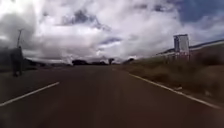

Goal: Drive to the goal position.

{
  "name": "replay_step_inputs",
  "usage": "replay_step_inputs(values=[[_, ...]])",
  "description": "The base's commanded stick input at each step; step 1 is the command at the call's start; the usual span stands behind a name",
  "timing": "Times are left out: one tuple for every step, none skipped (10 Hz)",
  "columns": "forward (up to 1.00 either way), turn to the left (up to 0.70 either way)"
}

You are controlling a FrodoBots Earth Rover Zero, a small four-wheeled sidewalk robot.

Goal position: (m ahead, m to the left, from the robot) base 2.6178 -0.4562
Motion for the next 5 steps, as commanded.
replay_step_inputs(values=[[0.70, 0.06], [0.70, 0.06], [0.70, 0.06], [0.70, 0.06], [0.70, 0.06]])
